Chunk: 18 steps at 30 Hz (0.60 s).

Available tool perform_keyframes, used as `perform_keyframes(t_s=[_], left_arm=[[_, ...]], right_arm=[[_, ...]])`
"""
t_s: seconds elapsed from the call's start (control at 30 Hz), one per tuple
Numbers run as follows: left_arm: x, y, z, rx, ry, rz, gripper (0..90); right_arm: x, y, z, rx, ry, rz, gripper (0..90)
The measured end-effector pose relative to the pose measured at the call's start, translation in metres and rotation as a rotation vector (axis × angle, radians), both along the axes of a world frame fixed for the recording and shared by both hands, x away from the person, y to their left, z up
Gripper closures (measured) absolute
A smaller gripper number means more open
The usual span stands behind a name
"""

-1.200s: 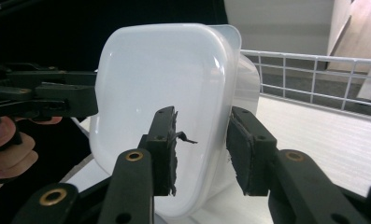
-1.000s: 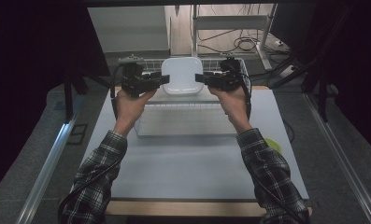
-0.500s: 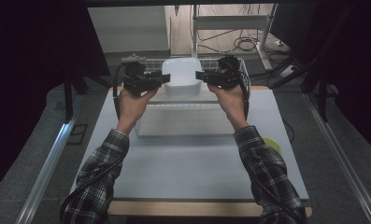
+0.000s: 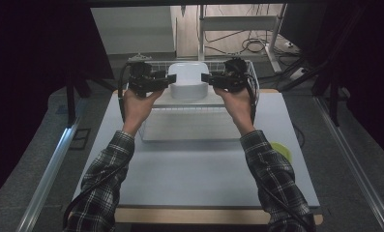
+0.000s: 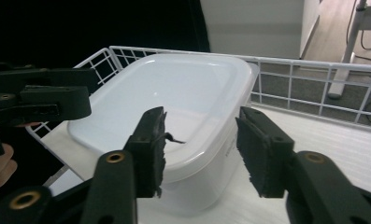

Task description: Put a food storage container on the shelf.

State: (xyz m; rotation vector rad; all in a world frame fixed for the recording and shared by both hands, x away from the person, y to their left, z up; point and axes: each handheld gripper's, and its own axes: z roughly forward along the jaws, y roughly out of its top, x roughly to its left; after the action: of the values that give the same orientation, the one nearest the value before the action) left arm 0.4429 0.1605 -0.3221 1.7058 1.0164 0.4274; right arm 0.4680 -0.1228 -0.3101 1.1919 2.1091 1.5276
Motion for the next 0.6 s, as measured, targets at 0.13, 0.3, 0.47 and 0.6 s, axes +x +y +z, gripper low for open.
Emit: perform_keyframes(t_s=[0.13, 0.3, 0.47, 0.6], left_arm=[[-0.006, 0.004, 0.001, -0.039, -0.013, -0.028, 32.0], [-0.017, 0.004, -0.004, -0.002, -0.004, -0.085, 17.2], [-0.032, 0.002, -0.01, 0.045, -0.018, -0.114, 12.5], [-0.045, 0.002, -0.016, 0.054, -0.025, -0.138, 10.0]], right_arm=[[-0.008, -0.007, 0.0, 0.032, -0.031, 0.02, 40.8], [-0.017, -0.016, -0.004, 0.047, -0.036, 0.057, 32.2], [-0.026, -0.021, -0.012, 0.027, -0.044, 0.071, 25.1], [-0.034, -0.024, -0.017, 0.018, -0.049, 0.097, 21.6]])
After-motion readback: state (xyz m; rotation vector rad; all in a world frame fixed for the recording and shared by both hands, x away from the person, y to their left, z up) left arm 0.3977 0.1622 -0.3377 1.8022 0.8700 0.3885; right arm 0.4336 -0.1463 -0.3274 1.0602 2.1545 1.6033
